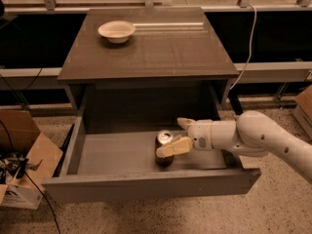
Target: Place orange can into top drawer
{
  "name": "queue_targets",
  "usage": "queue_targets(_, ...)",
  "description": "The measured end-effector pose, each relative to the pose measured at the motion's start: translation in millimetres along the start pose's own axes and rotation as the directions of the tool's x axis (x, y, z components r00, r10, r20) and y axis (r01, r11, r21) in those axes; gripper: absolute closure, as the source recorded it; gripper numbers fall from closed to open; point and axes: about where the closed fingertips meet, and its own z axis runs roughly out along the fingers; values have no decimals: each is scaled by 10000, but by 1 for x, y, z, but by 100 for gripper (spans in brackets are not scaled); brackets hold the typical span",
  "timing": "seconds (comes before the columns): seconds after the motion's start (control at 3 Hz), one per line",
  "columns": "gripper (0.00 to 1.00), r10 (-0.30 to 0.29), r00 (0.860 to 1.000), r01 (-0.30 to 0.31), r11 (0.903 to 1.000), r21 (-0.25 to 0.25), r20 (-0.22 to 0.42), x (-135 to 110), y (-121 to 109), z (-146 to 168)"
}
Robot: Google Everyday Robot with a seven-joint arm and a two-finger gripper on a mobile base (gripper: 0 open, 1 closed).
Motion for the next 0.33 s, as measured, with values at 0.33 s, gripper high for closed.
queue_targets(0.33,0,0,10000,0,10000,0,0,0,0,0)
